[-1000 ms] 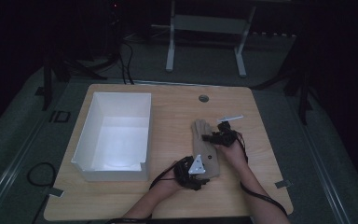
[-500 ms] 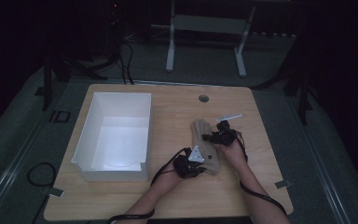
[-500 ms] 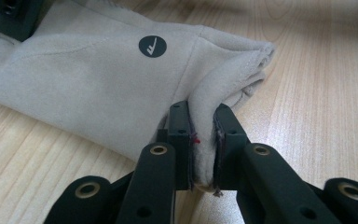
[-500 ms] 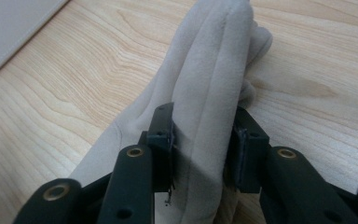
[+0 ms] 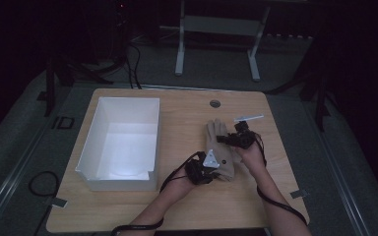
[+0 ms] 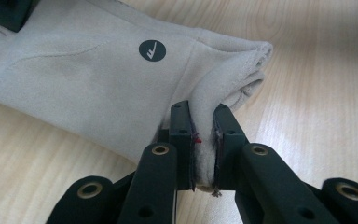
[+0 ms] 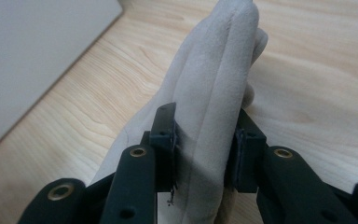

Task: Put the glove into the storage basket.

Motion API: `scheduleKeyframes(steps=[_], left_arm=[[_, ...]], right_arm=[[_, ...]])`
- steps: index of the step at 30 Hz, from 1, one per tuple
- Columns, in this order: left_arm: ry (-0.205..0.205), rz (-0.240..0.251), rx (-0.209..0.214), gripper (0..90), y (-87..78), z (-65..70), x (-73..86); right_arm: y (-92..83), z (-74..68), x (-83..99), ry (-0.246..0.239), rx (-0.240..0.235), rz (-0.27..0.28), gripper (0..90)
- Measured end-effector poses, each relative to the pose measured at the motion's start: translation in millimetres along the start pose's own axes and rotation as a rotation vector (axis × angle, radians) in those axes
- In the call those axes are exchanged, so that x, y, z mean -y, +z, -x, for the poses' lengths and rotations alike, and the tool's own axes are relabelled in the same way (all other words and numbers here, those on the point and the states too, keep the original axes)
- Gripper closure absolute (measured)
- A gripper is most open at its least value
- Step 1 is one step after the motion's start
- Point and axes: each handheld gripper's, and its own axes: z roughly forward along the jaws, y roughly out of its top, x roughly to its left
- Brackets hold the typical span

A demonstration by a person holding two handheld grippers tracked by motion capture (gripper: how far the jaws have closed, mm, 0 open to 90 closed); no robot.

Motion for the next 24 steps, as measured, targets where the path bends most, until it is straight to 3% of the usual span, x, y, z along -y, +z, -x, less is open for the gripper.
scheduleKeyframes(steps=[9, 17, 24], left_arm=[[0.022, -0.003, -0.015, 82.0, -22.3, 4.8, -21.8], [0.001, 0.049, -0.016, 82.0, -44.9, 2.7, -35.2], [0.006, 0.038, -0.036, 82.0, -58.8, 0.2, -46.8]], right_arm=[[-27.8, -1.4, -12.1, 0.029, -0.034, 0.054, 67.3], [-53.2, -17.6, -31.7, -0.012, -0.032, 0.115, 67.3], [-70.3, -29.9, -52.5, -0.03, -0.046, 0.142, 67.3]])
